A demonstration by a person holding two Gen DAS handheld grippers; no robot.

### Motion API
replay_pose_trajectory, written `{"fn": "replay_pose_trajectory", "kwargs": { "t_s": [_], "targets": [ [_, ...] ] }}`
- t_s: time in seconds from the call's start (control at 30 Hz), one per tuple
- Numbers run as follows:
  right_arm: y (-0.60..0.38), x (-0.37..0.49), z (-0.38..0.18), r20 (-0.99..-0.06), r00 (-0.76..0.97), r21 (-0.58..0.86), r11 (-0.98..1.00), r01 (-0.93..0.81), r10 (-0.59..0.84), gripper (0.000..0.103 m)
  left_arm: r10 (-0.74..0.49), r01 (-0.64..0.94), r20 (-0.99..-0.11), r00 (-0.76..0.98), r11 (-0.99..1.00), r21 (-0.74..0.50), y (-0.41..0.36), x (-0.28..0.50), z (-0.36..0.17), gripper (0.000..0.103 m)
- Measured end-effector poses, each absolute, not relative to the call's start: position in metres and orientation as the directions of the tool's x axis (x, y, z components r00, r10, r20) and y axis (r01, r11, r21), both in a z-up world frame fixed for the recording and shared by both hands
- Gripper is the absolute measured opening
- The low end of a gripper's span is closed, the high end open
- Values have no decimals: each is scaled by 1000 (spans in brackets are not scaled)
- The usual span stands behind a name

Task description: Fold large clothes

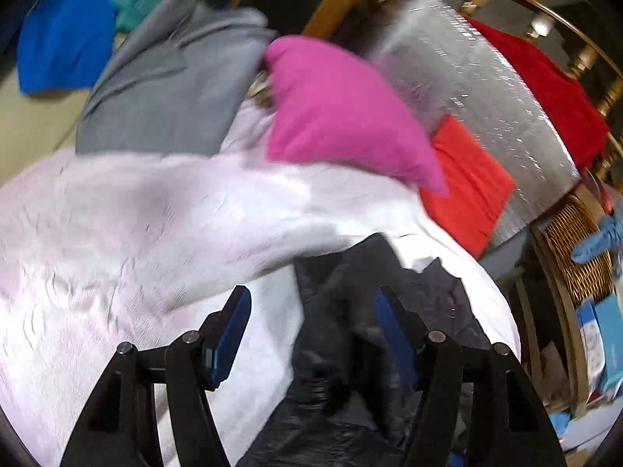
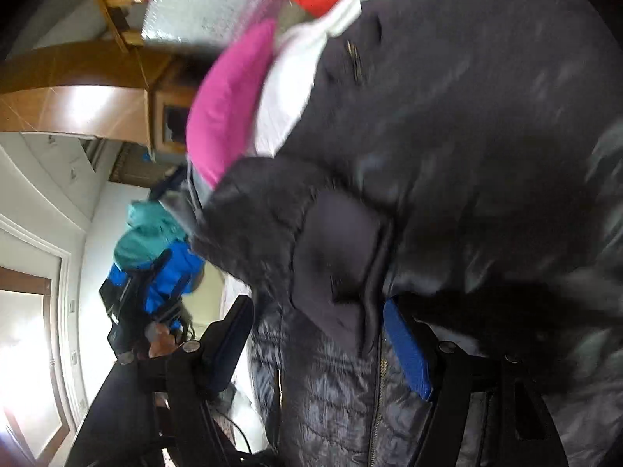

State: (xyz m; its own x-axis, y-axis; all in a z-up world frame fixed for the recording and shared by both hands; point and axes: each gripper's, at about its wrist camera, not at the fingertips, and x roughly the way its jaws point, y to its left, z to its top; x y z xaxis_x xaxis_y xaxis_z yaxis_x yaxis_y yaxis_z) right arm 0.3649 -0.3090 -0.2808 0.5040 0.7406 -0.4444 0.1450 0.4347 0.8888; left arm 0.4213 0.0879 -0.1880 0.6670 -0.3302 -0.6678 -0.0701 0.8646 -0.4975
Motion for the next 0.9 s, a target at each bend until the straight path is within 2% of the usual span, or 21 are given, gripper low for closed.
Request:
{"fn": "replay_pose_trajectory", "kwargs": {
  "t_s": [0.1, 0.2, 0.27, 0.33, 0.37, 0.53, 0.6, 0.63, 0.7, 0.73, 0.77, 0.8, 0.9],
  "targets": [
    [-299, 368, -284, -505, 517, 853, 492, 174, 691, 73, -319, -92, -688, 652, 867, -490, 85, 423, -198, 67],
    [-293, 371, -281, -517, 546, 838, 519, 167, 659, 71, -314, -79, -693, 649, 879, -471, 84, 421, -199, 67],
    [-282, 375, -276, -534, 547, 822, 546, 160, 645, 46, -317, -55, -698, 642, 889, -454, 79, 419, -196, 67],
    [-275, 376, -272, -567, 555, 786, 601, 143, 609, 34, -306, -45, -710, 634, 902, -429, 77, 420, -196, 67],
    [-274, 375, -269, -565, 562, 783, 608, 134, 604, 33, -294, -48, -716, 633, 908, -415, 76, 420, -197, 67],
    [-267, 376, -256, -544, 613, 755, 653, 61, 572, 34, -280, -74, -726, 628, 908, -413, 82, 419, -201, 67],
    [-263, 381, -263, -571, 599, 743, 664, 87, 561, 41, -272, -83, -731, 626, 908, -410, 83, 420, -203, 67],
    [-262, 385, -267, -563, 595, 755, 650, 87, 574, 57, -265, -89, -737, 622, 911, -403, 84, 420, -203, 67],
    [-259, 385, -268, -541, 617, 754, 654, 56, 571, 59, -253, -100, -745, 617, 914, -394, 84, 421, -206, 67],
    [-257, 384, -264, -555, 627, 725, 688, 42, 547, 50, -247, -105, -750, 614, 916, -388, 85, 421, -207, 67],
    [-255, 383, -260, -575, 639, 687, 726, 38, 511, 23, -243, -109, -753, 612, 917, -385, 86, 422, -208, 67],
    [-255, 381, -254, -580, 659, 654, 756, 26, 479, 17, -241, -112, -755, 610, 917, -383, 87, 422, -209, 67],
    [-270, 367, -223, -486, 760, 644, 765, -23, 432, 15, -225, -130, -757, 614, 917, -378, 92, 423, -210, 67]
  ]
}}
